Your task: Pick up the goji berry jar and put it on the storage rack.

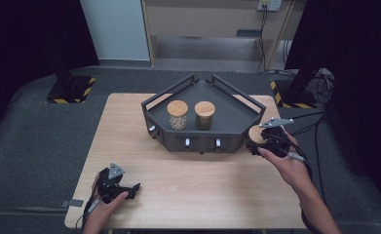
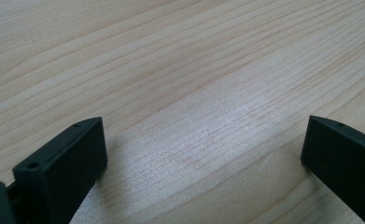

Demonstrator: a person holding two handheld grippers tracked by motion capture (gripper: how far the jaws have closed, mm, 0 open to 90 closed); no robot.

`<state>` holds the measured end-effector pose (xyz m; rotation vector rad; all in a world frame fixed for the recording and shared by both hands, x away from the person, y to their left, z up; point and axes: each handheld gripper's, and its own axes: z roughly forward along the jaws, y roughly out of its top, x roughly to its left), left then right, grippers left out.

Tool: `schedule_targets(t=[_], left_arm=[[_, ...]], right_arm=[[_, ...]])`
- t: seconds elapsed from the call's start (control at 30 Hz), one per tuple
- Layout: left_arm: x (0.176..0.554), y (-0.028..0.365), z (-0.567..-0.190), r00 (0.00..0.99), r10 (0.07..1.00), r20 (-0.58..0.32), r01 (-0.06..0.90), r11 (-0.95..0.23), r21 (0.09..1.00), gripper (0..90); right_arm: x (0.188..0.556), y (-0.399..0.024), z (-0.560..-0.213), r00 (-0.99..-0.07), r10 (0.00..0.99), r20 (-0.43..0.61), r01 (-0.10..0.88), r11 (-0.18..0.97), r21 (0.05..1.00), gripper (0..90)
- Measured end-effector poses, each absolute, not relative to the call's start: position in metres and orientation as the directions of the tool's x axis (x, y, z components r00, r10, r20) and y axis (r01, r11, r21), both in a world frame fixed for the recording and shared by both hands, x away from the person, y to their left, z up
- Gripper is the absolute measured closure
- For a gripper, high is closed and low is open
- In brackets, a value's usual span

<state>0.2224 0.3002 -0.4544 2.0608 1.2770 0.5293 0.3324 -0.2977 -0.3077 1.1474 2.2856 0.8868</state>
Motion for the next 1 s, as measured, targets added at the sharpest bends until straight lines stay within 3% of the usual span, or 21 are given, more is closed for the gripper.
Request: schedule_targets(t=[1.0], left_arm=[[0.222,0.300,-0.454,0.445,0.896,0.002,0.634,-0.316,0.706,0.0]], right_arm=[[0.342,-0.287,-0.277,-0.576,0.809,-0.117,0.526,0.476,0.705,26.4]])
